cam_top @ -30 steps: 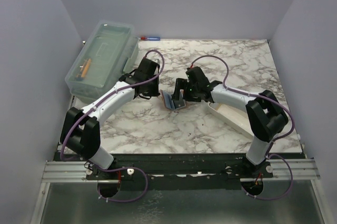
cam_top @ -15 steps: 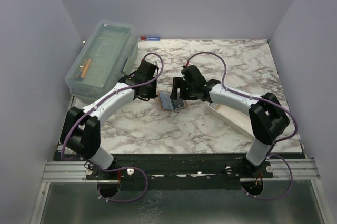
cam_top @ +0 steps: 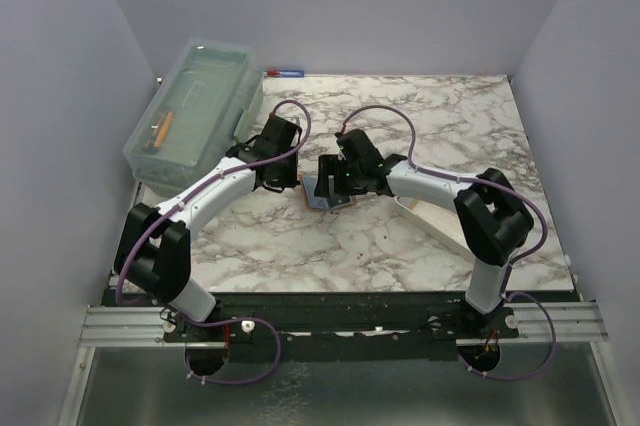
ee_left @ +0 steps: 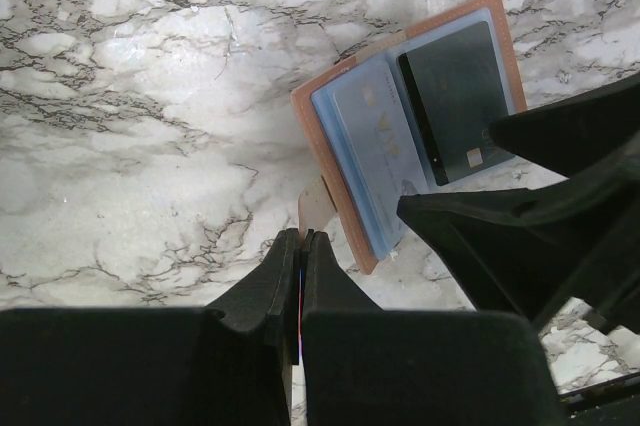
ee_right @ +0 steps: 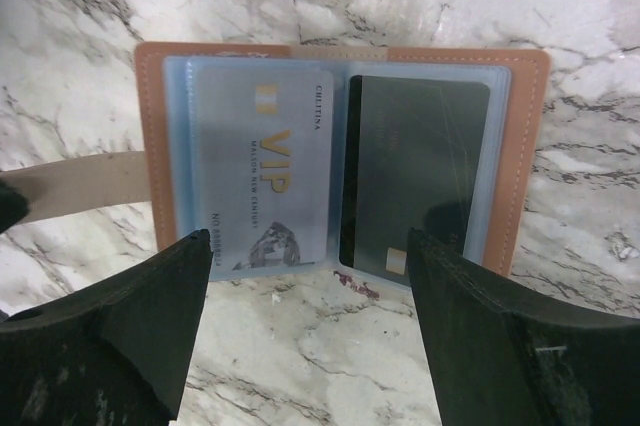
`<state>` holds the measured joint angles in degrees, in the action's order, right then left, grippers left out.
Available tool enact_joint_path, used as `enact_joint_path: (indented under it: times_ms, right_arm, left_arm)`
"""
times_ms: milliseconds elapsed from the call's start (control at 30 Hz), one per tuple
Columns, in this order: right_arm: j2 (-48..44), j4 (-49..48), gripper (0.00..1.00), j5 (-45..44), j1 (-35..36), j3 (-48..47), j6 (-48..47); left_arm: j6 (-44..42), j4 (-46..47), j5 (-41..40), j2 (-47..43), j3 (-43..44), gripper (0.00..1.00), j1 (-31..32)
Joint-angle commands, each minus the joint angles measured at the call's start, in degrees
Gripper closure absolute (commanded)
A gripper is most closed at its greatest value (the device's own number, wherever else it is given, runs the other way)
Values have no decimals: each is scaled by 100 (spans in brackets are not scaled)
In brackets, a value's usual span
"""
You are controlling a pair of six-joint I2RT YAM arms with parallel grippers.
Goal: Put the credit cards into the card holder
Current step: Open the card holder at the center of the board.
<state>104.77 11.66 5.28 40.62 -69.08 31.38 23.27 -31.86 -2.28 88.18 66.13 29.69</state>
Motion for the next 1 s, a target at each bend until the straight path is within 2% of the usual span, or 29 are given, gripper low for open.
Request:
enact_joint_path:
  times_ms: [0,500,833,967]
  right_arm:
    - [276,108,19,-130,123,-266,-169]
    - [446,233,17,-237,270,-486,-208]
    - [685,449,19,-479,333,-699,-234]
    - [749,659,23,-780,358,-795,-181]
  left_arm:
    - [-37,46,-62,-105,-30,100,-29]
    - [-47,85,15,-121,-46,100,-34]
    - [-49,93,28,-165,-63,100,-33]
    - [-50,96,11,-174,-65,100,-34]
